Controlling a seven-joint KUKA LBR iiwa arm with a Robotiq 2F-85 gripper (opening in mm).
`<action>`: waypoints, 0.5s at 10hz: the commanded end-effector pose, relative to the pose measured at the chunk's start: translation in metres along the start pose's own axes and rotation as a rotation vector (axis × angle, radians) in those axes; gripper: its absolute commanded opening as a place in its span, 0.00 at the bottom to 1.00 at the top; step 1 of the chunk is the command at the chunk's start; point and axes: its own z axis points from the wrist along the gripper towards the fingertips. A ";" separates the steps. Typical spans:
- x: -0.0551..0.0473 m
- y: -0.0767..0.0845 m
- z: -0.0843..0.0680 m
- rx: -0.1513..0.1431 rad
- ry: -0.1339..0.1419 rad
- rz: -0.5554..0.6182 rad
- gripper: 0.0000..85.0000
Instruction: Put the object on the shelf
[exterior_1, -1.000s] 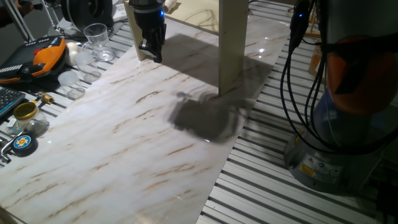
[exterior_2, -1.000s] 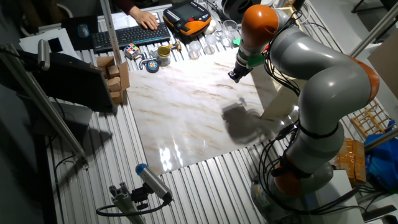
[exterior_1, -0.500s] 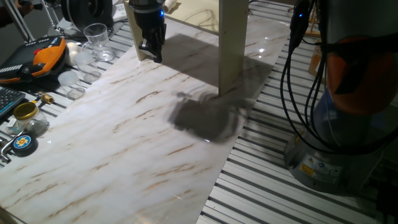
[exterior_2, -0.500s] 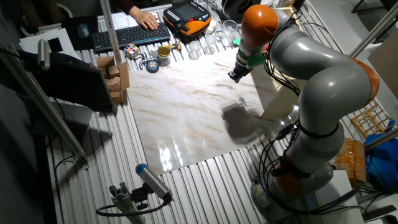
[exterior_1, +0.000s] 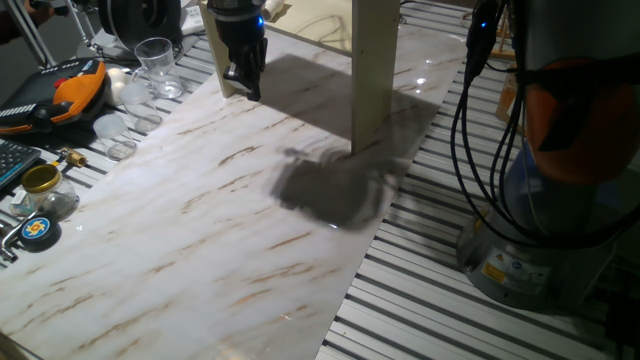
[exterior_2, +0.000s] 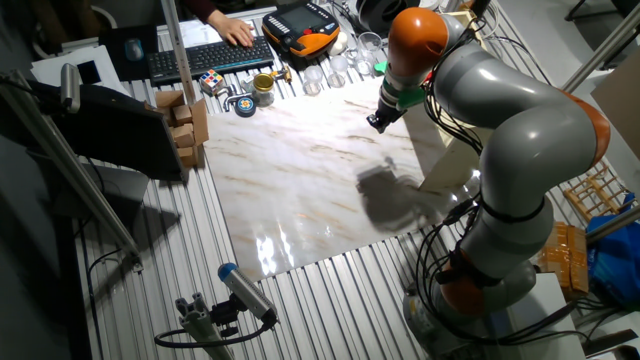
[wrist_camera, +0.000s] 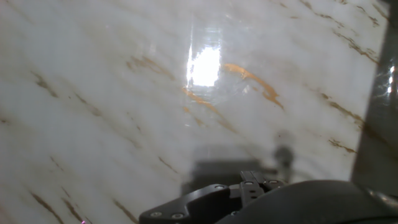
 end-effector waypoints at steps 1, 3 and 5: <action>0.000 0.000 0.000 -0.001 0.001 0.000 0.00; 0.000 -0.001 0.000 0.005 0.000 0.000 0.00; 0.001 -0.002 -0.002 0.003 0.003 0.002 0.00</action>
